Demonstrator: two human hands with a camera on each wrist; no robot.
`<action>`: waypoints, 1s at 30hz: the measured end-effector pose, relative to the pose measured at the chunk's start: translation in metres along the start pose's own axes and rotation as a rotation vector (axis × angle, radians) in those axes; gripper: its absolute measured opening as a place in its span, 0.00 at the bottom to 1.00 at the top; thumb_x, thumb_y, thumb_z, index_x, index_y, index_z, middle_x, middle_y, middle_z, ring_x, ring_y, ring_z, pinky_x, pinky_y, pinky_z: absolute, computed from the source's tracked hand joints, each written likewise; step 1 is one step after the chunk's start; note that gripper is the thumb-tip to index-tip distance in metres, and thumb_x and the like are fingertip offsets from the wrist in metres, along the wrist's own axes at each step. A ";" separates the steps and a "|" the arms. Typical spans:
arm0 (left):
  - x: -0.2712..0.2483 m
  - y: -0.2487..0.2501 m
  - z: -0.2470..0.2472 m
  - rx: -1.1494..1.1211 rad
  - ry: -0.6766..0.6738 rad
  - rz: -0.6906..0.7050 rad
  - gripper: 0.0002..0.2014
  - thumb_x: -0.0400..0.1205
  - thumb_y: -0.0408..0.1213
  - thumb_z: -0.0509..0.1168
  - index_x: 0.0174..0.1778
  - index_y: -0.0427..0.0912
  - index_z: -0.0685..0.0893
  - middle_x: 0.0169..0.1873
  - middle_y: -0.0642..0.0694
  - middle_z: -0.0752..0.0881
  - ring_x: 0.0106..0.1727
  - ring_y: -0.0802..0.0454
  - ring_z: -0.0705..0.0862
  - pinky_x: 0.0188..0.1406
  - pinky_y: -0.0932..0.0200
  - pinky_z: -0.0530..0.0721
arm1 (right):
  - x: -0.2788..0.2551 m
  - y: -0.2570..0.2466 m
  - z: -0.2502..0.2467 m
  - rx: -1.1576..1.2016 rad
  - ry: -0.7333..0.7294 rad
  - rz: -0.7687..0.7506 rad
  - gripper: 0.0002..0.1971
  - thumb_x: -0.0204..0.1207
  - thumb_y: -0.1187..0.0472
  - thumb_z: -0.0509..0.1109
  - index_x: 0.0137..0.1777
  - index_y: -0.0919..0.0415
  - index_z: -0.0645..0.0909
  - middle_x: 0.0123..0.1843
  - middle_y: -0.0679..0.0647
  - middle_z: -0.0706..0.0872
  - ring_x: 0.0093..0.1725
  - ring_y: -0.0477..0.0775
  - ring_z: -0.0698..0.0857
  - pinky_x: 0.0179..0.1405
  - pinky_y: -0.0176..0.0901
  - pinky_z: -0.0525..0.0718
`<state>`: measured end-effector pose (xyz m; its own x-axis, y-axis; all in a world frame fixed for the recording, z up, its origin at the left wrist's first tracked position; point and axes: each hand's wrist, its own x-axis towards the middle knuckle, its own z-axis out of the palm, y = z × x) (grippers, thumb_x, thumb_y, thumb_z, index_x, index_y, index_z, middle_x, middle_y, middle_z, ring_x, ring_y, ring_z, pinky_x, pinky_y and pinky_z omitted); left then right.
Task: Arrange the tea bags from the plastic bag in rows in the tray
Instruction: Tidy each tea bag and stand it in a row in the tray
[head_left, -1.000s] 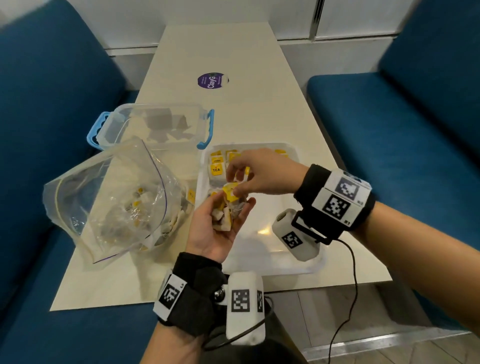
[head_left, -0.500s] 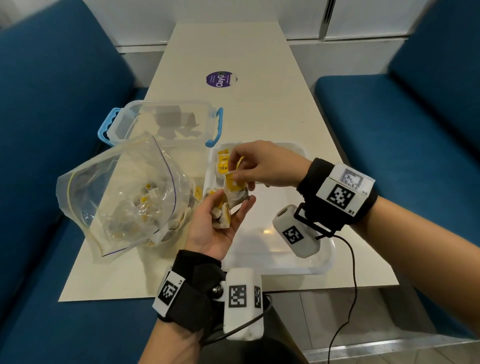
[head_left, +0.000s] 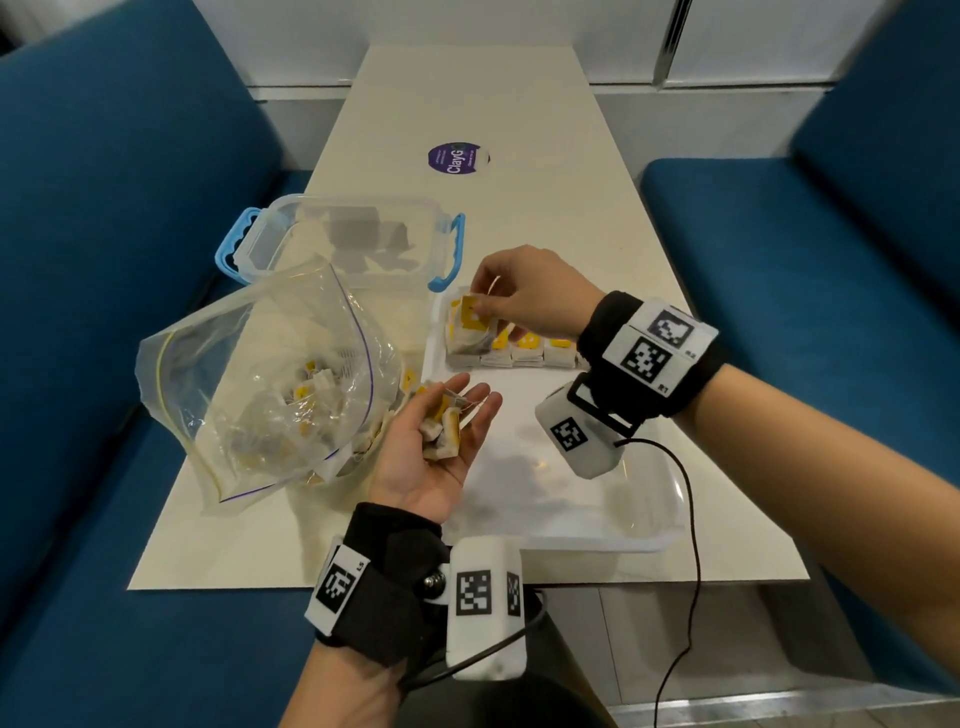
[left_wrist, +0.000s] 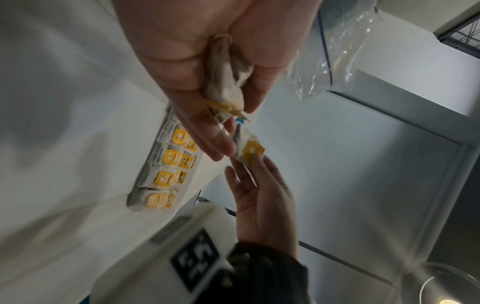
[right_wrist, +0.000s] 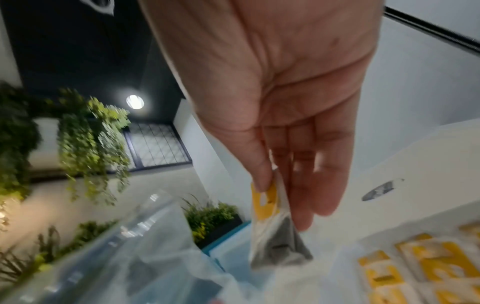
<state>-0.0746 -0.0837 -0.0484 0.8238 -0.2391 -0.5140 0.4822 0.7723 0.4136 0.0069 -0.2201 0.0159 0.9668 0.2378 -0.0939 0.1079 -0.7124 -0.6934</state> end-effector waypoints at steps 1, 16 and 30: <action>-0.001 0.001 -0.001 -0.002 -0.001 0.000 0.12 0.85 0.36 0.58 0.50 0.31 0.83 0.46 0.34 0.87 0.40 0.41 0.90 0.34 0.60 0.89 | 0.004 0.002 0.002 -0.013 -0.001 0.026 0.07 0.80 0.63 0.64 0.54 0.65 0.78 0.46 0.56 0.84 0.40 0.55 0.86 0.40 0.47 0.88; -0.006 0.006 -0.009 -0.023 0.000 0.012 0.12 0.84 0.35 0.59 0.50 0.30 0.83 0.42 0.34 0.88 0.38 0.42 0.90 0.35 0.59 0.90 | 0.018 0.006 0.016 0.126 -0.106 0.159 0.03 0.81 0.66 0.63 0.51 0.65 0.75 0.36 0.57 0.83 0.27 0.48 0.86 0.30 0.36 0.88; -0.010 0.004 -0.011 -0.019 -0.016 0.002 0.12 0.85 0.35 0.57 0.50 0.30 0.82 0.43 0.33 0.88 0.39 0.42 0.90 0.35 0.60 0.89 | 0.030 0.031 0.035 -0.139 -0.133 0.227 0.04 0.80 0.64 0.61 0.51 0.61 0.76 0.48 0.62 0.87 0.31 0.57 0.87 0.38 0.49 0.87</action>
<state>-0.0837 -0.0715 -0.0502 0.8292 -0.2471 -0.5013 0.4753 0.7837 0.3998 0.0309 -0.2121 -0.0331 0.9320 0.1399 -0.3343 -0.0678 -0.8388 -0.5402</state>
